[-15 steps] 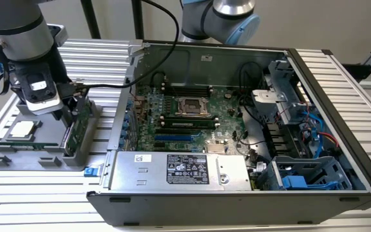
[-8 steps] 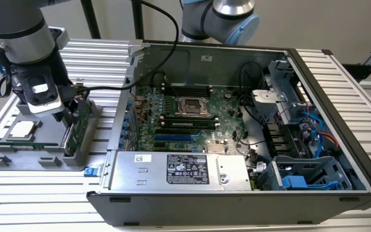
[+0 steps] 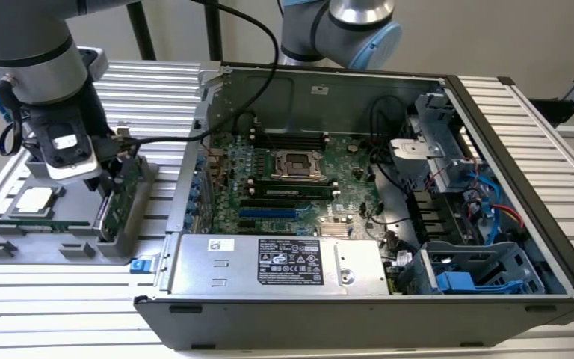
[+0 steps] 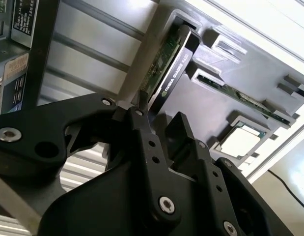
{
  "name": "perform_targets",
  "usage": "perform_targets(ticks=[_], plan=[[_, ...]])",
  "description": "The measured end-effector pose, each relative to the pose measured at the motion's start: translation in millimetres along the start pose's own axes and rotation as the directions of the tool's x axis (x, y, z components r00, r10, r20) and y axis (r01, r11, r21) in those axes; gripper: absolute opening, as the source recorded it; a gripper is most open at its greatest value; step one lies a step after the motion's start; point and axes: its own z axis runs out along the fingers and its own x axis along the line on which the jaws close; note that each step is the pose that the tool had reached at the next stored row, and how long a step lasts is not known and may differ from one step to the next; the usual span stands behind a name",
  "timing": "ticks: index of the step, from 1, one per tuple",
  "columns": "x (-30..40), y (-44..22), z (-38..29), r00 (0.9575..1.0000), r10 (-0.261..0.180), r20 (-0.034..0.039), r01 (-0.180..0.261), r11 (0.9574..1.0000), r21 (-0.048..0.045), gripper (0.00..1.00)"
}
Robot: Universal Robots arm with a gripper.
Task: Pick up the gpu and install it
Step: 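Pick up the gpu and move the gpu toward the slot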
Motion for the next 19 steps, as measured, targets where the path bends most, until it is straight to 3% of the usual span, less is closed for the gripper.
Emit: perform_targets(ticks=[19], plan=[[-0.2,-0.6,12.8,1.0000,0.000,0.0001,0.000,1.0000,0.0000,1.00]])
